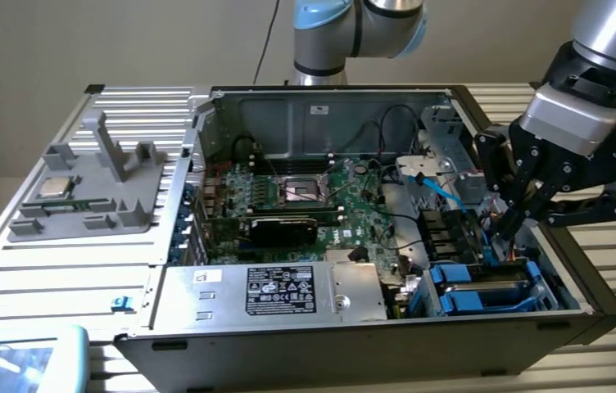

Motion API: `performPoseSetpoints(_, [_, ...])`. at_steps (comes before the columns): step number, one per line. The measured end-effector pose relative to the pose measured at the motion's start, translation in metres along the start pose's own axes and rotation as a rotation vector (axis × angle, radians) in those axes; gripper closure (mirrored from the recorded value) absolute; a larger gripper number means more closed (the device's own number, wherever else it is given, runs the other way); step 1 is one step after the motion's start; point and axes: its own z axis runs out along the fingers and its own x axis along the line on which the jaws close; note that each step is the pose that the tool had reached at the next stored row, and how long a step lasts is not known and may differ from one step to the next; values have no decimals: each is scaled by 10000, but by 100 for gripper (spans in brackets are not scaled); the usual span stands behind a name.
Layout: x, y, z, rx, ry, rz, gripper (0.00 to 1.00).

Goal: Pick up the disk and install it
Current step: 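Insert the second disk wire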

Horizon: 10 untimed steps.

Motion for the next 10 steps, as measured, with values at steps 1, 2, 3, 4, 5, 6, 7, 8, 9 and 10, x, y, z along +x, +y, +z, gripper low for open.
performPoseSetpoints(1, [-4, -3, 0, 3, 2, -97, 89])
performPoseSetpoints(2, [-6, -4, 1, 8, 3, -196, 89])
performPoseSetpoints(3, [-6, -4, 2, 16, -2, -296, 89])
performPoseSetpoints(4, [-6, -5, 1, 28, -12, -411, 89])
performPoseSetpoints(5, [-7, -5, 1, 43, -26, -539, 89])
performPoseSetpoints(6, [-7, -5, 0, 58, -38, -677, 89])
performPoseSetpoints(7, [-7, -5, 0, 74, -51, -822, 89])
performPoseSetpoints(8, [-7, -5, 1, 91, -66, -978, 89])
performPoseSetpoints(9, [-7, -5, 1, 110, -82, -1148, 89])
performPoseSetpoints(10, [-7, -5, 1, 128, -96, -1308, 89])
